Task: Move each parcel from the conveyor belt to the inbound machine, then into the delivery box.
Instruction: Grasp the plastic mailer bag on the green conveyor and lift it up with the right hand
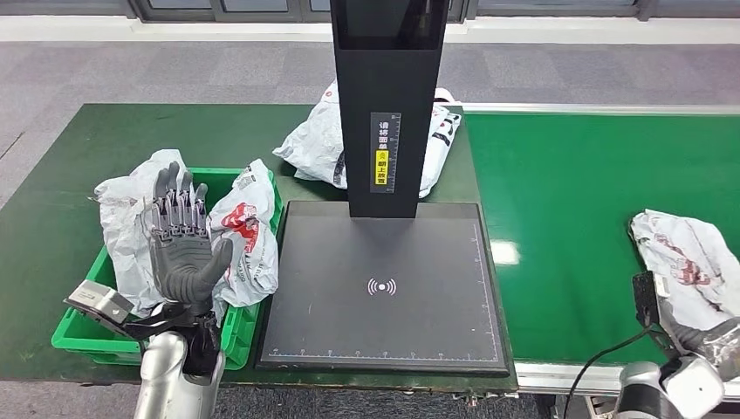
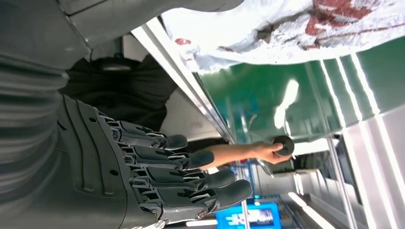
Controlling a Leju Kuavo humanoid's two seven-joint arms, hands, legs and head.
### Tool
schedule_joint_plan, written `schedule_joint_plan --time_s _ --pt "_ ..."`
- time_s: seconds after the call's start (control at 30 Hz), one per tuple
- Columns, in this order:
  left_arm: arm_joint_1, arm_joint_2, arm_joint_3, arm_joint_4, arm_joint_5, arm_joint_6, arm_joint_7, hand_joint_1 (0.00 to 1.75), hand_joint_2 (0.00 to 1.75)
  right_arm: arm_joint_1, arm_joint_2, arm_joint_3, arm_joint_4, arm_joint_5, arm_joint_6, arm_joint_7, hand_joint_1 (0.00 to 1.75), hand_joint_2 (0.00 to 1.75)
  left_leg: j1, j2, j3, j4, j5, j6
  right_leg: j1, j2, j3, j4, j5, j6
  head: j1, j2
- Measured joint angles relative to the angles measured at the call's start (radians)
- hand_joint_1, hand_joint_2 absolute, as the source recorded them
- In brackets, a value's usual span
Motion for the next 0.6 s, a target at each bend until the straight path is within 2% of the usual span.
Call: schedule_joint_plan --time_s 0.13,0.33,0.6 --pt "-0.001 0.0 -0.006 0.015 -0.004 -0.005 0.004 0.0 1.75 -0.038 -0.024 0.059 0.067 0.001 0.0 0.06 0.0 1.75 0.0 0.0 0.0 0.0 0.001 0.0 0.0 0.0 0.0 0.0 0.0 0.0 0.0 0.0" --pt "-0.002 0.0 -0.017 0.034 -0.005 -0.008 0.005 0.0 1.75 -0.065 -0.047 0.117 0.126 0.001 0.0 0.088 0.0 1.75 0.0 -0.001 0.0 0.0 0.001 0.0 0.0 0.0 0.0 0.0 0.001 0.001 0.0 0.0" --pt "-0.001 0.0 -0.019 0.058 0.003 -0.01 0.001 0.0 1.75 -0.094 -0.099 0.185 0.279 0.0 0.004 0.201 0.0 1.75 0.0 -0.001 0.0 0.0 0.001 0.0 0.0 0.0 0.0 0.0 0.001 0.001 0.0 0.0"
